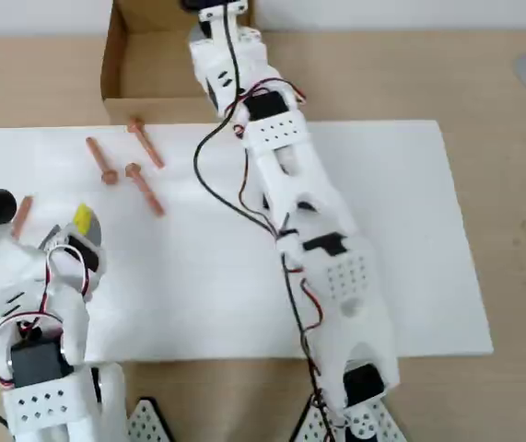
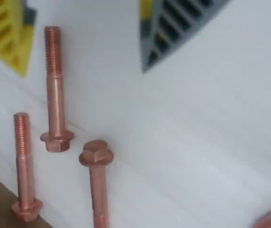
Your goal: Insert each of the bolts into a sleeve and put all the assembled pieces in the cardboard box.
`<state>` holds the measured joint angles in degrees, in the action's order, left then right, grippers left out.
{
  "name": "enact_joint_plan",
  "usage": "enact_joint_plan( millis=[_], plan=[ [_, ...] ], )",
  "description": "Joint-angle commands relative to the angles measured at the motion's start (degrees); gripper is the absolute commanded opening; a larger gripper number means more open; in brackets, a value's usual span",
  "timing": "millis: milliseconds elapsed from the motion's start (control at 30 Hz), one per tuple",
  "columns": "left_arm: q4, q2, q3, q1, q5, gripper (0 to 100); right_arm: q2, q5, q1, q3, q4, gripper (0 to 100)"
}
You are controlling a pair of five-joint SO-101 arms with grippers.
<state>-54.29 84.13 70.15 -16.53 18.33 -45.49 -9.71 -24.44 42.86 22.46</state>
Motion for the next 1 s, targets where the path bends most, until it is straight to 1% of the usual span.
enact_joint_plan(
  millis=[0,367,467,600,733,800,900,967],
  plan=[
    [1.1,0.3,-0.6,-0.6,0.3,17,-0.8,-1.0,1.2,8.9,0.3,1.0],
    [1.1,0.3,-0.4,-0.6,0.0,18,-11.7,-0.8,2.9,16.6,0.4,1.2],
    [1.1,0.3,-0.4,-0.6,0.0,18,-12.4,-0.4,3.9,16.8,0.9,1.2],
    [1.1,0.3,-0.4,-0.6,0.0,18,-12.4,3.2,4.4,16.8,3.9,1.2],
    [1.1,0.3,-0.4,-0.6,0.0,18,-12.4,3.3,4.4,16.7,4.4,1.6],
    [1.1,0.3,-0.4,-0.6,0.0,18,-12.4,3.3,4.1,16.7,4.5,5.3],
    [0.9,0.3,-0.6,-0.6,0.0,18,-12.4,3.1,4.1,16.6,5.1,15.4],
    [0.8,0.3,-0.6,-0.7,0.0,18,-12.4,3.1,4.1,16.7,6.6,20.0]
  ],
)
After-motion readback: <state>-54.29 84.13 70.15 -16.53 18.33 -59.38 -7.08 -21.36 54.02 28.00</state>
